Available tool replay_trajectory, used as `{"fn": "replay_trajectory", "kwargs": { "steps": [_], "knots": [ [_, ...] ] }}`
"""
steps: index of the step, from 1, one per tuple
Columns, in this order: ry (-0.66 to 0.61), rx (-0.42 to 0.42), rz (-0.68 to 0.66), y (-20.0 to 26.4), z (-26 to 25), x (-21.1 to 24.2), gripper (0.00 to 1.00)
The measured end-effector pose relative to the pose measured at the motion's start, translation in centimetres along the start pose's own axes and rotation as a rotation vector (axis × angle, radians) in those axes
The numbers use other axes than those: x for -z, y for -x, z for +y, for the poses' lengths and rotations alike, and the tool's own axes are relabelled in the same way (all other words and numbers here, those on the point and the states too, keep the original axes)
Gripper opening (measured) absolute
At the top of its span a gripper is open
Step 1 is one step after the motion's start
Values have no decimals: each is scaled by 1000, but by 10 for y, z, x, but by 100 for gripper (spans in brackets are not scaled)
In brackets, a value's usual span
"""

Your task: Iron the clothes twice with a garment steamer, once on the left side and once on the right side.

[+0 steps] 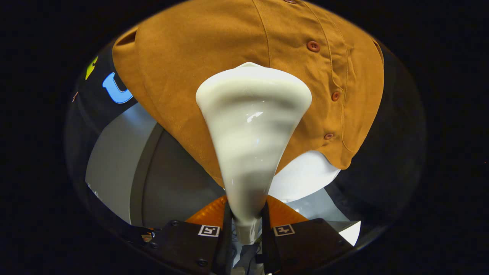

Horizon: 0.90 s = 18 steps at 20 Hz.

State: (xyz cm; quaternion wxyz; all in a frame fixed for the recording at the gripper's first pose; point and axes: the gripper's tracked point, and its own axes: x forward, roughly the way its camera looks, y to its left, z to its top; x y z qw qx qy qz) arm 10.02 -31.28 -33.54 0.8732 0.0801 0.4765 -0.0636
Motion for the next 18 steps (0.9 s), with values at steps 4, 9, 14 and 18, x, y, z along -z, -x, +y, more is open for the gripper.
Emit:
{"fn": "replay_trajectory", "kwargs": {
  "steps": [4,9,14,18],
  "knots": [
    [23,26,-2,16,-6,9,36],
    [-20,41,-120,61,-21,-23,36],
    [-75,66,-313,108,-49,-97,35],
    [-115,107,-460,136,-79,-151,35]
  ]
}}
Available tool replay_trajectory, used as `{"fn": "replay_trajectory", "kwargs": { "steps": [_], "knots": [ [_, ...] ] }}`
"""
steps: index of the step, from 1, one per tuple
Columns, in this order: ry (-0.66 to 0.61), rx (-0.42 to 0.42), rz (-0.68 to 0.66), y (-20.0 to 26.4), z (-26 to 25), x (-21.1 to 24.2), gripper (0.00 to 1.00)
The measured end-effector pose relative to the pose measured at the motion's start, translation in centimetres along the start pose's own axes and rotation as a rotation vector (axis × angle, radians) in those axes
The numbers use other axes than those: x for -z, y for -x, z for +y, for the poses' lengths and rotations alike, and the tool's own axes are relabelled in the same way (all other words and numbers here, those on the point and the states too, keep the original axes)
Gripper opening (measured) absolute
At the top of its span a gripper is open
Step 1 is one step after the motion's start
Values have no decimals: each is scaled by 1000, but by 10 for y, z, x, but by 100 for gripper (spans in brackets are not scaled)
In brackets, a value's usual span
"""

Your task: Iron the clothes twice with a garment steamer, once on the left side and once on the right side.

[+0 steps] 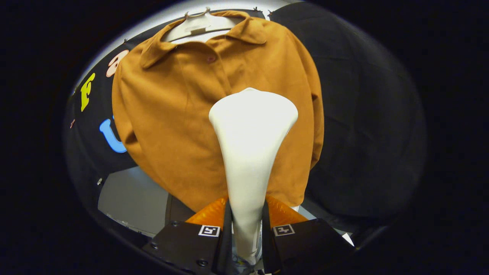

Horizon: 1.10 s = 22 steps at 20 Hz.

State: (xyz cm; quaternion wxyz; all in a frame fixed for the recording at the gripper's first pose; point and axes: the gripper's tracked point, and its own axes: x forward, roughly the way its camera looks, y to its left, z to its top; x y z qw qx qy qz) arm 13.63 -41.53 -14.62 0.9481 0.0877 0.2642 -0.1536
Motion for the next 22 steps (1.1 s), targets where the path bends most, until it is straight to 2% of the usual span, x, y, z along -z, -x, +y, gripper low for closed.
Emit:
{"fn": "replay_trajectory", "kwargs": {
  "steps": [3,8,13,22],
  "knots": [
    [-15,-10,-61,1,-7,-39,35],
    [-52,-64,-103,-11,-13,-67,35],
    [-81,-119,-68,-29,-16,-57,35],
    [-93,-71,71,-62,-39,5,35]
  ]
}}
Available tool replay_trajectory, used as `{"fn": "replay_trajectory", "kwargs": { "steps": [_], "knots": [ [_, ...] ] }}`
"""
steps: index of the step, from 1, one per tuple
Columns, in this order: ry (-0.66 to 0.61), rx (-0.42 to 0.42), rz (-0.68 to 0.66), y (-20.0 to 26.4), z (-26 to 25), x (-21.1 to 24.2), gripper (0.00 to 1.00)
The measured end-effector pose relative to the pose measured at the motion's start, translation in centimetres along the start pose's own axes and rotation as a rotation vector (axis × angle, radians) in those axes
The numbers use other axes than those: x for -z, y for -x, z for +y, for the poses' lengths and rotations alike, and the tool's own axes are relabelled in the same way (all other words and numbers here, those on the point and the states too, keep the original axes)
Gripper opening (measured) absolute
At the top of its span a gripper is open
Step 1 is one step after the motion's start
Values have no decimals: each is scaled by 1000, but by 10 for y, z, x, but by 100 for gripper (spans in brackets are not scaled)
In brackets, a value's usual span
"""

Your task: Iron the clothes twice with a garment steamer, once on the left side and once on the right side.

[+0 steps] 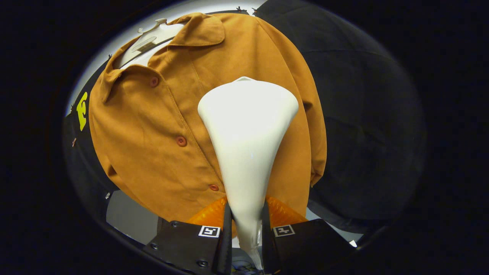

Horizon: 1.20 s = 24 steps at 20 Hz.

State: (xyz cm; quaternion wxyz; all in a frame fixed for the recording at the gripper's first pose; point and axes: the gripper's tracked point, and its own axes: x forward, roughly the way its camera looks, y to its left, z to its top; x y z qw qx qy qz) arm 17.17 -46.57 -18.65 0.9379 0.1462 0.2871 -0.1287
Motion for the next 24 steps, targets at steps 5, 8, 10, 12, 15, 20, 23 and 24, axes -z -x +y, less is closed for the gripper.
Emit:
{"fn": "replay_trajectory", "kwargs": {
  "steps": [5,8,10,12,15,20,23,24],
  "knots": [
    [-19,41,111,-15,-23,45,35],
    [-24,61,155,-18,-29,66,35],
    [-24,77,188,-21,-34,80,35],
    [-29,90,223,-22,-38,93,36],
    [-41,116,260,-25,-45,110,36],
    [-56,171,320,-17,-60,138,36],
    [-58,211,319,-4,-66,144,36],
    [-54,223,310,0,-66,145,36]
  ]
}}
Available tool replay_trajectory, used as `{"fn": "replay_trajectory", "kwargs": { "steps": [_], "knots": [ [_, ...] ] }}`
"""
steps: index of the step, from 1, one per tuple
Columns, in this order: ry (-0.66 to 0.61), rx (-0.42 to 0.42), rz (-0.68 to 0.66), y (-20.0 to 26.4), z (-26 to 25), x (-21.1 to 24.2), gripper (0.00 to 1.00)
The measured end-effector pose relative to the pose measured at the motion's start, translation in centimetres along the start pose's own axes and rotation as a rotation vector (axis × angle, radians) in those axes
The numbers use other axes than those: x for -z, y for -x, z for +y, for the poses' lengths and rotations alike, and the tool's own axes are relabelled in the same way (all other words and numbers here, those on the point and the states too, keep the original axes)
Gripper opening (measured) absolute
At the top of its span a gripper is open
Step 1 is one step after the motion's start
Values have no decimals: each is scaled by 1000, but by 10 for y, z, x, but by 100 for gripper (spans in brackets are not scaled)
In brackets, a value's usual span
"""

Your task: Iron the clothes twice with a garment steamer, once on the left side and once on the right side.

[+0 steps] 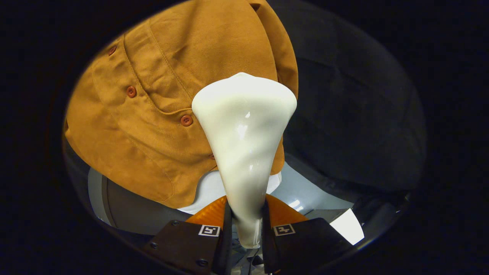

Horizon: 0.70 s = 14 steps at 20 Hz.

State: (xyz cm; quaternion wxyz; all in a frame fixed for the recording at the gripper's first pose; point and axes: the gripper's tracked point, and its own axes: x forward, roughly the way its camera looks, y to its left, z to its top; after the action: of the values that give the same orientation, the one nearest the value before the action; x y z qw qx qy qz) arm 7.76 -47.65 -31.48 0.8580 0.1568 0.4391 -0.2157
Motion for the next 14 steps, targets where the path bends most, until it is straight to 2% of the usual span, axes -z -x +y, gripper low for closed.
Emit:
{"fn": "replay_trajectory", "kwargs": {
  "steps": [6,11,14],
  "knots": [
    [-7,63,-119,57,8,-6,36],
    [47,28,-263,112,53,-17,36],
    [86,12,-351,141,81,-8,36]
  ]
}}
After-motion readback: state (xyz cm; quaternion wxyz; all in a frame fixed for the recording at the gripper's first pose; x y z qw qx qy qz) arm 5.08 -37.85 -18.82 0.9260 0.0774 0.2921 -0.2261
